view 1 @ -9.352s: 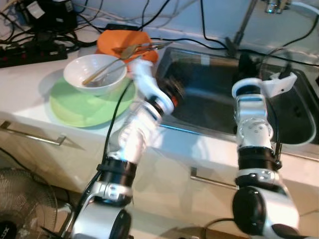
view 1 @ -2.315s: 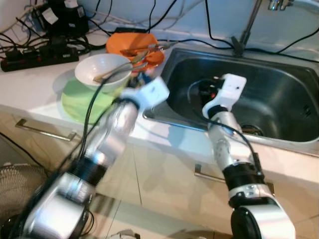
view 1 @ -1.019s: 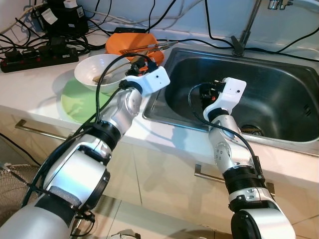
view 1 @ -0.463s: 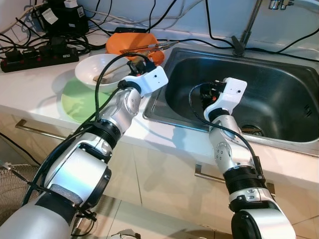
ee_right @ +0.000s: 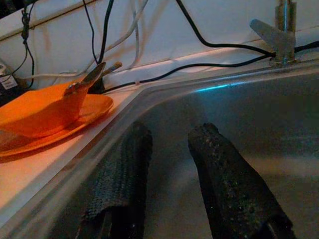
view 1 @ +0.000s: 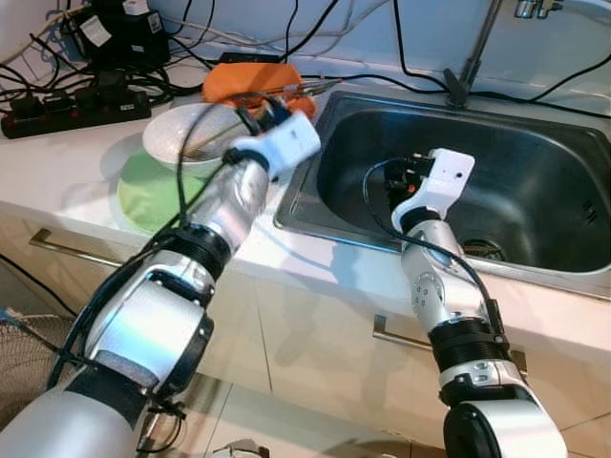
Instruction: Kitchen organization
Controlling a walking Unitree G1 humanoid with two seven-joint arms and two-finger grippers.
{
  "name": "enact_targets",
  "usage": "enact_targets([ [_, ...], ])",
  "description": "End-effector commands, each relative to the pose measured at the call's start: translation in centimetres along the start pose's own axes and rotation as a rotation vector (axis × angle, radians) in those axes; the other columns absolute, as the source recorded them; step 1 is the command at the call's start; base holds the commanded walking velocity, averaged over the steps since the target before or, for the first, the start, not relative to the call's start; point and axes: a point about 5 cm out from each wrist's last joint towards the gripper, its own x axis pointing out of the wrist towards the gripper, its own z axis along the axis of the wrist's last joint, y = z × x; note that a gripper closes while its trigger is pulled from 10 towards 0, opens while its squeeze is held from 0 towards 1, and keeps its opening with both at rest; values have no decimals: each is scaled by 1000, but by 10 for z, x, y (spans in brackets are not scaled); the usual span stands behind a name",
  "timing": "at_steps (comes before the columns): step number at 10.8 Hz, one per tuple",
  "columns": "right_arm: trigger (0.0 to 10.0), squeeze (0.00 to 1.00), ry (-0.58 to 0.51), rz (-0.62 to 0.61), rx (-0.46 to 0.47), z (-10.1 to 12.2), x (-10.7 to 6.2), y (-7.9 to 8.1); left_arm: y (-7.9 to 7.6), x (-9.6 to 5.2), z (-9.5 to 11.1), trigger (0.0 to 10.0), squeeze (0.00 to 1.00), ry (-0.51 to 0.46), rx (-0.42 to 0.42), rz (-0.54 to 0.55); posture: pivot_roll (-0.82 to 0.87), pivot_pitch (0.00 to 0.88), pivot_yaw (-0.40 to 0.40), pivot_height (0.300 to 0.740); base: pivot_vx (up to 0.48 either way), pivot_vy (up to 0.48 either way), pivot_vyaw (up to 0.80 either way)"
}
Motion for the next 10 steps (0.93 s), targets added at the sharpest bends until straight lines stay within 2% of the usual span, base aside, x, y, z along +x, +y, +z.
enact_targets([
  [1, 10000, 0, -2, 1, -12, 2, 1, 0, 8, 2, 9, 10000, 0, -33, -53, 27, 95, 12, 10, 740, 0, 0, 0],
  [2, 10000, 0, -2, 3, -11, 2, 2, 0, 13, 2, 13, 10000, 0, -44, -148, 34, 97, 10, 11, 740, 0, 0, 0],
  [3, 10000, 0, -2, 4, -11, 2, 2, 0, 17, 1, 16, 10000, 0, -55, -201, 37, 99, 10, 10, 740, 0, 0, 0],
  [5, 10000, 0, -2, 4, -10, 2, 3, 0, 31, -3, 23, 10000, 0, -84, -288, 42, 104, 8, 8, 740, 0, 0, 0],
  [6, 10000, 0, -3, 4, -10, 2, 3, 1, 33, -4, 24, 10000, 0, -88, -294, 46, 105, 8, 8, 740, 0, 0, 0],
  [7, 10000, 0, -2, 10, -9, 2, 4, 2, 52, -11, 35, 10000, 0, -119, -351, 91, 114, 3, 7, 740, 0, 0, 0],
  [9, 10000, 0, 0, 13, -9, 2, 4, 2, 66, -19, 46, 10000, 0, -162, -390, 121, 121, 0, 4, 740, 0, 0, 0],
  [10, 10000, 0, 1, 17, -10, 2, 5, 2, 70, -23, 57, 10000, 0, -200, -488, 97, 122, 0, 0, 740, 0, 0, 0],
])
